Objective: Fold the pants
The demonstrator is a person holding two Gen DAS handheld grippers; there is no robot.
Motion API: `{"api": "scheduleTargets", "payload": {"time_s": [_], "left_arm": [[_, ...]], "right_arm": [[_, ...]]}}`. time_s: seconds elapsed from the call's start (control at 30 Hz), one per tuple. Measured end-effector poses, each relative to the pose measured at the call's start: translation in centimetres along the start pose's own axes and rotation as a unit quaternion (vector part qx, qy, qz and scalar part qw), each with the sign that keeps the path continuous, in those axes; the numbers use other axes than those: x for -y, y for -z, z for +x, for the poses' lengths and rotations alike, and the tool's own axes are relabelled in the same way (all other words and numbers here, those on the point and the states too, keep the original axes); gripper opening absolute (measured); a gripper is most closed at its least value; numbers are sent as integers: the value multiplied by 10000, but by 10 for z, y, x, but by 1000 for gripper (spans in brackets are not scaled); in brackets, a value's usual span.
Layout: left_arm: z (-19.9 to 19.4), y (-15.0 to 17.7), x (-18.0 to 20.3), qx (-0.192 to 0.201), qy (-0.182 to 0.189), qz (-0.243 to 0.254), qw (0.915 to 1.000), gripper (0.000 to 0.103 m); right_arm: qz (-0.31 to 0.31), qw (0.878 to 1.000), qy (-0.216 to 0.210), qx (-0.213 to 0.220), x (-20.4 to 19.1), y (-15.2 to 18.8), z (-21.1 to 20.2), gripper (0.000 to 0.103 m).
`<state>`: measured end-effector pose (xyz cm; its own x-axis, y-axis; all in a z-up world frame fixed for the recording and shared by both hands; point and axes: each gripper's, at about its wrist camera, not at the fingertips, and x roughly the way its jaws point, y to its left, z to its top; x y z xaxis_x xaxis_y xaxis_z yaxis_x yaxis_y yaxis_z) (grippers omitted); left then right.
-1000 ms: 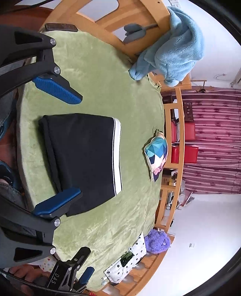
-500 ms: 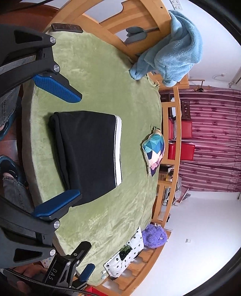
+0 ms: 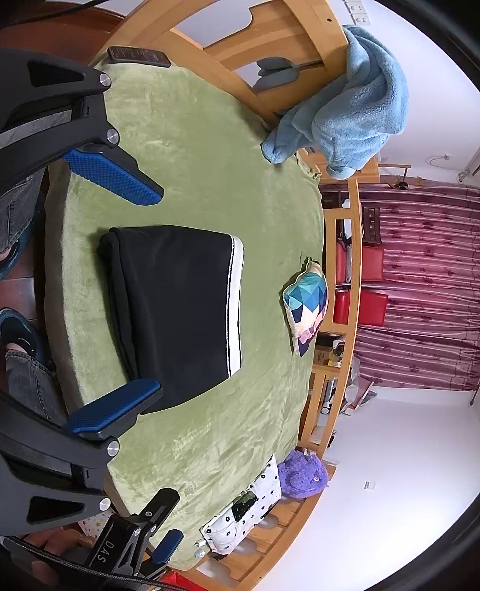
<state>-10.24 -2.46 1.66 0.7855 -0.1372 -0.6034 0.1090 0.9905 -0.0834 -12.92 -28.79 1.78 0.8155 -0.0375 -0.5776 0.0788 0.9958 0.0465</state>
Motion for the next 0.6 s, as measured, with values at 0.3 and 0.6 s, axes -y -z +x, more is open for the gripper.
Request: {"api": "scheduleTargets", "payload": {"time_s": [0.3,0.6], "left_arm": [[-1,2,2,-35,-3,8,10000,96],[-2,0,3,-1,2,3,10000,96]], "right_arm": [[5,10000,10,6,1,0,0,102],[10,10000,5,23,4,-2,-1,102]]}}
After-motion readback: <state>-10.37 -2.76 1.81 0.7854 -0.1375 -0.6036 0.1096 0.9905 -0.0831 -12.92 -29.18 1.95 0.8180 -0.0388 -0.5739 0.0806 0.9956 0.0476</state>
